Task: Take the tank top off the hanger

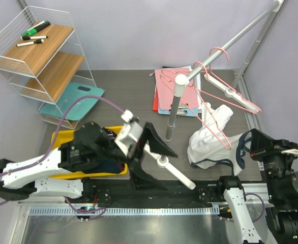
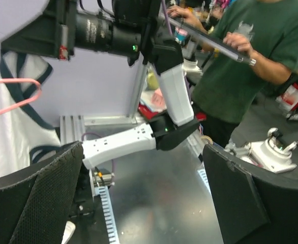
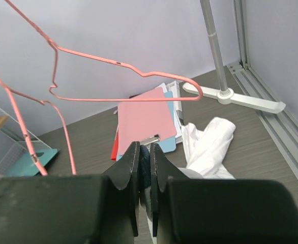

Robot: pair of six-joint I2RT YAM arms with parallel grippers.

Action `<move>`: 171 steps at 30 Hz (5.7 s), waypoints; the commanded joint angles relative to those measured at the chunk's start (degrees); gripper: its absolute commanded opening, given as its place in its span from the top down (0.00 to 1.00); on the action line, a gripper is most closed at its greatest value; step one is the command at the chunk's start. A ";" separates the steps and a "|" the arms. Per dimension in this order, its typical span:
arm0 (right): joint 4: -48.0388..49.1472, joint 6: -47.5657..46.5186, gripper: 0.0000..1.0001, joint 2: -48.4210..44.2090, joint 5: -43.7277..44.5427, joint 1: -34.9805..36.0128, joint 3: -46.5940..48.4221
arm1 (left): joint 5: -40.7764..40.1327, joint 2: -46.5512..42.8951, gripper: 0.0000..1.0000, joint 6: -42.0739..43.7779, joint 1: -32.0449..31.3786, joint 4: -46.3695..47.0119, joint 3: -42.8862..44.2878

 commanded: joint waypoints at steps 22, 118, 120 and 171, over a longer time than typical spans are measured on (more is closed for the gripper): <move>-7.08 2.61 0.99 -1.58 -8.83 2.69 16.01 | -65.70 35.07 0.00 21.95 -22.62 11.82 2.37; 2.94 -1.08 0.50 -3.25 -2.59 10.42 0.02 | -64.81 3.43 1.00 15.06 34.69 -38.62 22.40; 3.55 -1.17 0.49 -2.72 -3.90 10.43 -0.95 | -66.83 2.82 1.00 16.20 34.69 -39.32 24.33; 14.45 3.22 0.49 0.10 -12.52 10.34 -12.03 | -69.21 -3.86 1.00 21.22 34.69 -58.40 43.95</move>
